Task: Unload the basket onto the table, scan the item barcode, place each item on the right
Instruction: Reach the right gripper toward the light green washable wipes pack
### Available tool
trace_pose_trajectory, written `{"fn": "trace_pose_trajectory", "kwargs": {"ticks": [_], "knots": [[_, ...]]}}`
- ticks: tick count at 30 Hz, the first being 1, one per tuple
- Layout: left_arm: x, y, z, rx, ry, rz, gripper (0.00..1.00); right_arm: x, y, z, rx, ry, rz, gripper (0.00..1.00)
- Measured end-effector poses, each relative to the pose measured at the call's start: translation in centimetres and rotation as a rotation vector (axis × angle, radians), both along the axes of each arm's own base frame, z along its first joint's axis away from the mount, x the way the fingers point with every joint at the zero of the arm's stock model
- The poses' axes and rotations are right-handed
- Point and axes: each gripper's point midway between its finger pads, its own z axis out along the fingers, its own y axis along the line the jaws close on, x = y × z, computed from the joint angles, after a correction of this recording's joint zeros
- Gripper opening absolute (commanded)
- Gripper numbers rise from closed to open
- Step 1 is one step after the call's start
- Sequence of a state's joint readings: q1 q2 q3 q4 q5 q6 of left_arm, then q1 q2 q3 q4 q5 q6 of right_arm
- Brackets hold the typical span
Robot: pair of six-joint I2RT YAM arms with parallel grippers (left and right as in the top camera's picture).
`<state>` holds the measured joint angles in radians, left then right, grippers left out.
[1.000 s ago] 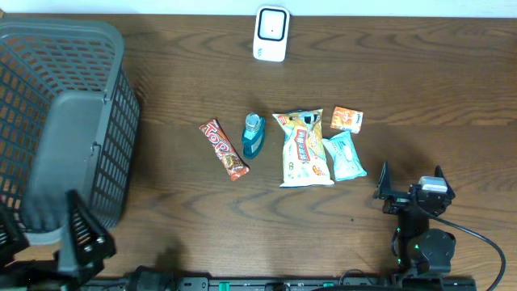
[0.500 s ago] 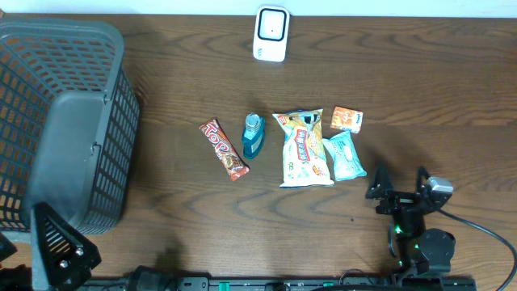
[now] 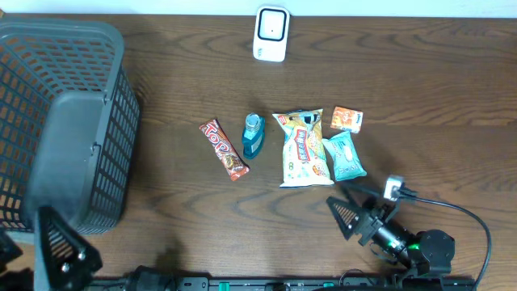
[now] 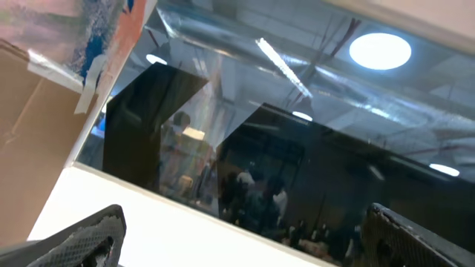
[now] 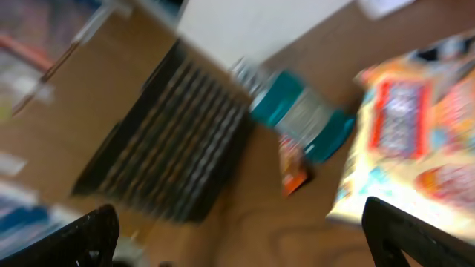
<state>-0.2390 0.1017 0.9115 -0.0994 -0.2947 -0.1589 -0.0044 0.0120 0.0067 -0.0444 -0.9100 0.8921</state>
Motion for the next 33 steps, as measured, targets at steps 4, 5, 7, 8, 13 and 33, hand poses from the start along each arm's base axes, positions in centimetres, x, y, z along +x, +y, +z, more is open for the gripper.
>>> {"fn": "trace_pose_trajectory", "kwargs": {"ticks": [4, 5, 7, 8, 13, 33], "knots": [[-2.3, 0.6, -0.2, -0.051, -0.052, -0.028, 0.98, -1.1, 0.8, -0.3, 0.015, 0.032, 0.077, 0.99], [-2.9, 0.7, -0.2, -0.063, -0.070, -0.035, 0.98, -1.3, 0.9, -0.3, 0.016, 0.034, 0.089, 0.99], [-3.3, 0.8, -0.1, -0.079, -0.083, -0.044, 0.98, -1.5, 1.0, -0.2, 0.017, 0.034, 0.105, 0.99], [-3.1, 0.8, -0.2, -0.082, -0.080, -0.047, 0.98, -1.7, 1.2, -0.3, 0.017, 0.036, 0.117, 0.99], [-1.6, 0.4, -1.5, -0.089, -0.039, -0.053, 0.98, -2.7, 1.7, -0.7, -0.008, 0.021, 0.184, 0.99], [8.0, -1.5, -13.2, -0.029, 0.300, -0.021, 0.98, -2.9, -1.2, -2.6, -0.208, 0.314, -0.044, 0.94]]}}
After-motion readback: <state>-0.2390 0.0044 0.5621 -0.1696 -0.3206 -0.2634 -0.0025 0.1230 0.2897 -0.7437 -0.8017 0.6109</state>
